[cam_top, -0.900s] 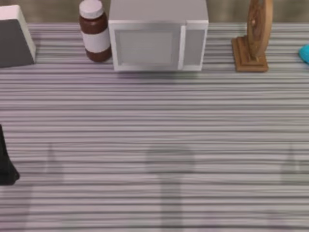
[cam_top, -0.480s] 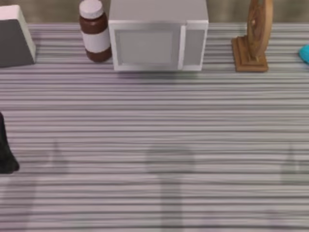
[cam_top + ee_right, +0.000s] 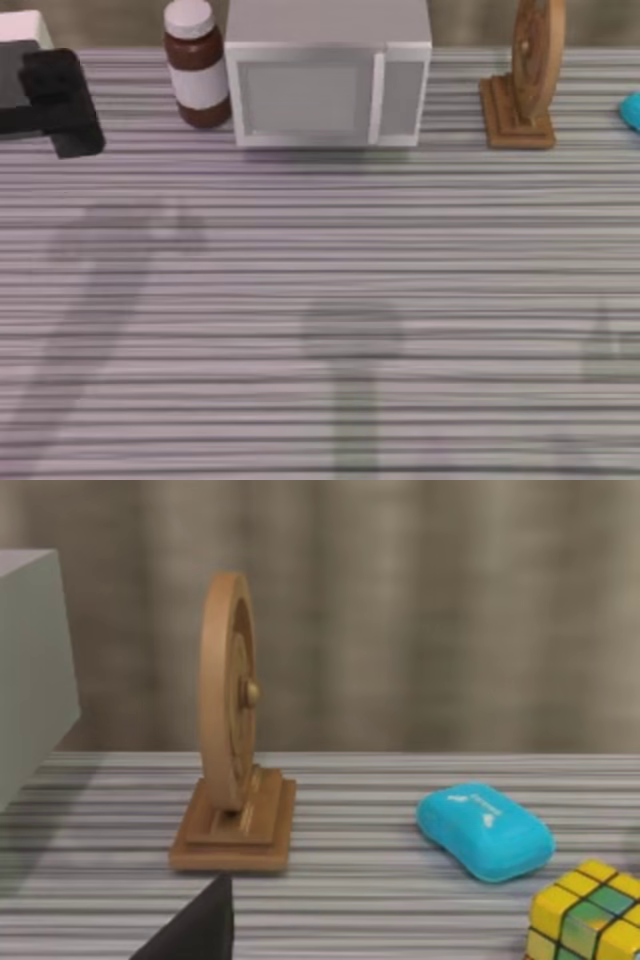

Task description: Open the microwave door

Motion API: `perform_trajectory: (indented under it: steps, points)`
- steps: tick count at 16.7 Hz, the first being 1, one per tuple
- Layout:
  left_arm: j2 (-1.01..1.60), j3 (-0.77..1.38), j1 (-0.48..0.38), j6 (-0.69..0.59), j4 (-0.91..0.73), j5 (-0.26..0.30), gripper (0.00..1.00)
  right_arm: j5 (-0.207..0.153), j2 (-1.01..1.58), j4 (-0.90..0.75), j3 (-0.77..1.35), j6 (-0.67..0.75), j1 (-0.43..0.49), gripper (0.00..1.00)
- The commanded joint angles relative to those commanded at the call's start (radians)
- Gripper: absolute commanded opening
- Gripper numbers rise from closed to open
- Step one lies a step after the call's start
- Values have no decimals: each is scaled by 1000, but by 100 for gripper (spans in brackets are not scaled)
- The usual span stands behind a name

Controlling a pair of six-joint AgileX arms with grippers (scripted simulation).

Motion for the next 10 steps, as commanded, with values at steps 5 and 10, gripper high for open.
perform_trajectory:
  steps: [5, 10]
  points:
    - [573, 522, -172, -160, -155, -100, 100, 0, 0, 0, 0, 0, 0, 100]
    - [1043, 926, -320, -286, -306, -189, 100, 0, 0, 0, 0, 0, 0, 100]
